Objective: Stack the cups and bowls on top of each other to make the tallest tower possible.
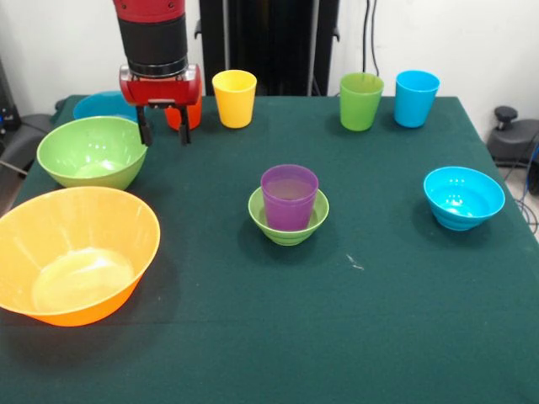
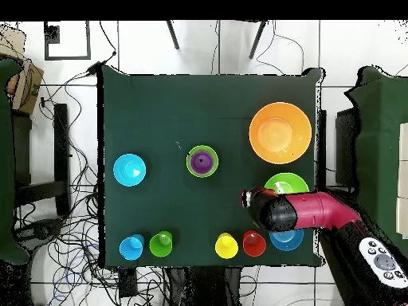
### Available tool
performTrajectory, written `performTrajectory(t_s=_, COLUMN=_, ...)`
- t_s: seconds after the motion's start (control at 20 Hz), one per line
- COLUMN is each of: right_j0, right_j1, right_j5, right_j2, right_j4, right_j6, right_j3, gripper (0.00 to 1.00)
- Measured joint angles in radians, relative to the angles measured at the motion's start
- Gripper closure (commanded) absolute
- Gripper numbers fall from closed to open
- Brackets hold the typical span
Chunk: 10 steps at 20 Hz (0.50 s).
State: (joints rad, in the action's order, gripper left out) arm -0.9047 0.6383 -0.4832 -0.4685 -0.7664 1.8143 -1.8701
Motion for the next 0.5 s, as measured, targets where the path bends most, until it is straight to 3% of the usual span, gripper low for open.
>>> performTrajectory(t_s=0.5, right_j0=-0.027, right_j1=-0.024, right_j5=0.0, right_j2=0.007, right_j4=-0.012, right_j6=0.0, right_j3=0.0, gripper=0.0)
